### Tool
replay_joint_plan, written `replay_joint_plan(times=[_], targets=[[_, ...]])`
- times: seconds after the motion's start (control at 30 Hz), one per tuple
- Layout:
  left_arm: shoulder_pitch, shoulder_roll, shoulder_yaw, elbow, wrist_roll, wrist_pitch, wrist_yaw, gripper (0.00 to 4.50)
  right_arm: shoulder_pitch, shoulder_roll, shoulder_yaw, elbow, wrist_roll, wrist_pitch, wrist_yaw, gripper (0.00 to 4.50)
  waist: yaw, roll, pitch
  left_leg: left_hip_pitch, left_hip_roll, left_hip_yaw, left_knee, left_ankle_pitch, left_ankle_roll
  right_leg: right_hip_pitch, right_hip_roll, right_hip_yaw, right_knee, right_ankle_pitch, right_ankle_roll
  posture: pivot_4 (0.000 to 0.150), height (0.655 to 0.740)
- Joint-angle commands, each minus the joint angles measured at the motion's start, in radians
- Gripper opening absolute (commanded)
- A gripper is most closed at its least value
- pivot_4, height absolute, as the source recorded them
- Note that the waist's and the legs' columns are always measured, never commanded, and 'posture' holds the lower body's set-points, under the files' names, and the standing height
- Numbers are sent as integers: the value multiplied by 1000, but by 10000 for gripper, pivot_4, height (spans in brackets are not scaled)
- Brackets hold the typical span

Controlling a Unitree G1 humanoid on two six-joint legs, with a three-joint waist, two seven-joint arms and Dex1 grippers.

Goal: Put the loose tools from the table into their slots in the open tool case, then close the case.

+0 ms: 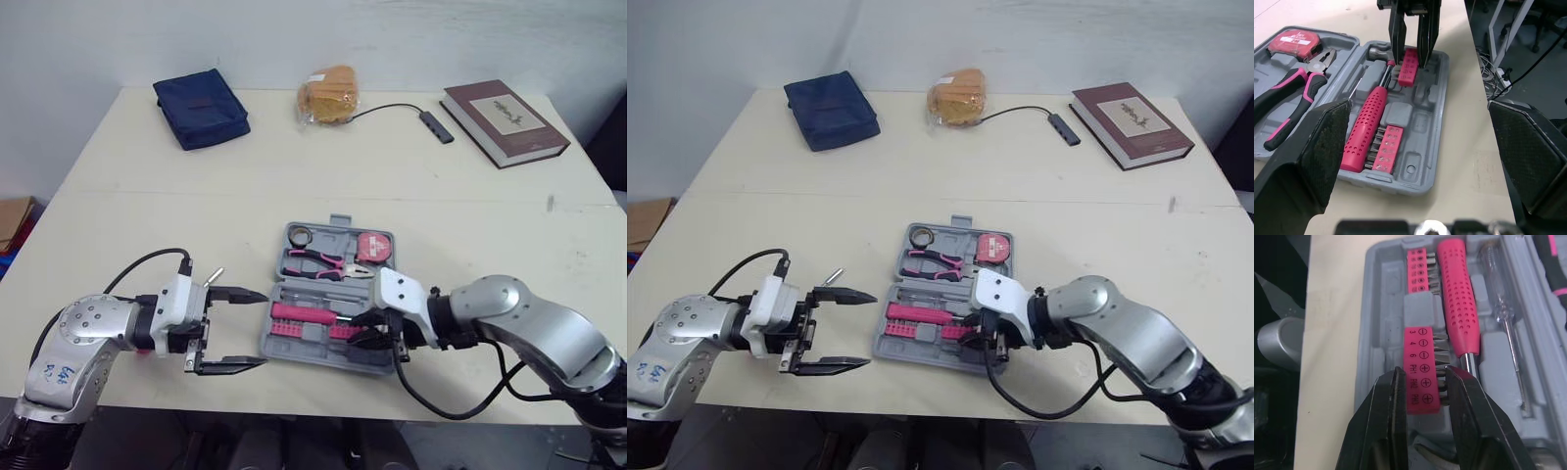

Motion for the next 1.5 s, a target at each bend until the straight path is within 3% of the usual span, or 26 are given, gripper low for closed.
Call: replay_joint_plan(times=[0.03,0.73,0.93,0.97,1.03,1.2,1.33,1.43,1.5], targets=[[6,13,16,-73,-21,33,34,45000,-25,0,21,-8,-28,5,9,7536,0,0,0,0,0,0,0,0,0,0,0,0,0,0,0,1500,7400],[8,25,27,-148,-48,146,106,45000,-90,112,143,100,-139,33,16,7536,-4,-1,-1,2,0,0,1,1,-1,0,1,0,4,0,0,1500,7400],[11,33,39,-166,-56,169,117,45000,-73,117,93,88,-111,-5,40,7536,-3,-2,-1,2,0,0,1,1,-1,0,1,1,5,0,-1,1500,7400],[13,34,40,-165,-55,169,117,45000,-66,127,72,89,-111,-21,30,17750,-3,-2,-1,2,0,0,1,1,-1,0,1,0,5,0,-1,1500,7400],[9,37,43,-158,-55,169,113,45000,-56,113,29,78,-85,-79,81,26086,-2,-2,-1,2,0,0,1,1,-1,0,1,0,4,0,-1,1500,7400],[18,45,56,-139,-60,172,101,45000,-4,32,-110,106,-6,-203,232,26086,0,-2,-1,1,0,0,1,1,0,0,1,0,4,0,0,1500,7400],[33,43,60,-124,-53,155,86,45000,42,67,-169,161,22,-365,317,26086,-2,-2,-1,2,0,0,1,1,0,0,1,0,3,0,0,1500,7400],[40,42,55,-104,-44,133,67,45000,75,126,-179,206,14,-429,305,17720,-5,-2,-1,2,0,1,1,1,-1,0,2,1,5,0,0,1500,7400],[41,40,52,-86,-35,111,55,45000,99,147,-143,249,-42,-520,323,7904,-2,-2,-1,2,0,1,1,1,-1,0,2,1,5,0,0,1500,7400]])
